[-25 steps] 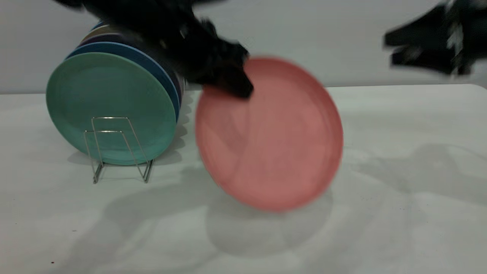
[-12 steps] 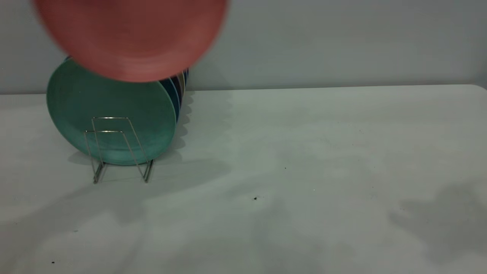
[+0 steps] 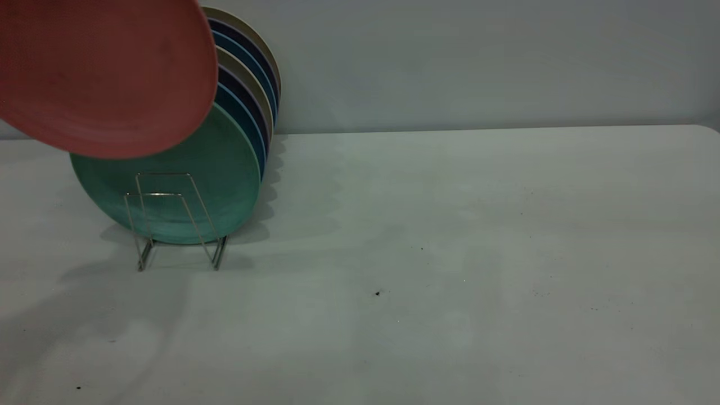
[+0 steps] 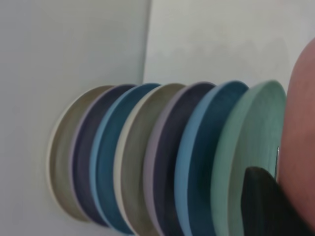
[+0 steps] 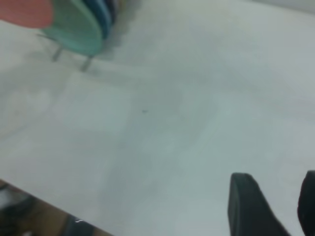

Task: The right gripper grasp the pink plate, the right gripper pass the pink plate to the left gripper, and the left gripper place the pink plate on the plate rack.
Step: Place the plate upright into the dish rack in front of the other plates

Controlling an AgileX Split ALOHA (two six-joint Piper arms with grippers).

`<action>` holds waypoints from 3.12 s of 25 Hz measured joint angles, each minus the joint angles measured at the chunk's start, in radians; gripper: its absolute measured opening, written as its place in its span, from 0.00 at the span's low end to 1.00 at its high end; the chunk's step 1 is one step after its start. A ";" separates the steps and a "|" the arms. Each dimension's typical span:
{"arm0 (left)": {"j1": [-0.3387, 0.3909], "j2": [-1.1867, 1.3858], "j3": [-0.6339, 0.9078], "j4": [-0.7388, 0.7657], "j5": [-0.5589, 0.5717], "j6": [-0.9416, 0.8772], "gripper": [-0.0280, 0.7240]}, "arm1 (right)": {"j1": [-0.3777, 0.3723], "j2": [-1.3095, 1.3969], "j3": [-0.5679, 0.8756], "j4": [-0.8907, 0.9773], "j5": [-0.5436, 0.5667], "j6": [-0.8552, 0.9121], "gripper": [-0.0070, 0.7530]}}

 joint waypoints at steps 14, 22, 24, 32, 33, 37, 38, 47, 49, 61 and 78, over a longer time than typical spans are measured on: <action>0.000 0.123 0.000 -0.005 -0.035 0.211 0.19 | 0.000 -0.433 0.345 -0.165 0.000 0.156 0.33; 0.000 0.130 0.000 -0.025 -0.081 0.249 0.19 | 0.001 -0.439 0.468 -0.231 -0.027 0.179 0.33; 0.000 0.141 0.000 -0.046 -0.100 0.264 0.19 | 0.016 -0.439 0.487 -0.237 -0.030 0.179 0.33; 0.000 0.187 0.000 -0.081 -0.104 0.271 0.19 | 0.055 -0.439 0.529 -0.302 -0.060 0.182 0.33; 0.000 0.191 0.000 -0.081 -0.104 0.271 0.19 | 0.057 -0.439 0.537 -0.305 -0.062 0.182 0.33; 0.000 0.203 0.000 -0.081 -0.104 0.267 0.19 | 0.058 -0.439 0.562 -0.307 -0.074 0.183 0.33; 0.000 0.205 0.000 -0.082 -0.104 0.263 0.19 | 0.058 -0.439 0.564 -0.308 -0.075 0.183 0.33; 0.000 0.261 0.000 -0.082 -0.111 0.246 0.19 | 0.058 -0.439 0.566 -0.324 -0.095 0.183 0.33; 0.000 0.266 0.000 -0.082 -0.113 0.241 0.19 | 0.058 -0.439 0.566 -0.324 -0.095 0.183 0.33; 0.021 0.277 0.000 -0.082 -0.118 0.110 0.38 | 0.058 -0.439 0.566 -0.325 -0.095 0.186 0.33; 0.029 0.214 0.000 -0.153 -0.012 -0.150 0.54 | 0.130 -0.439 0.566 -0.380 -0.119 0.262 0.33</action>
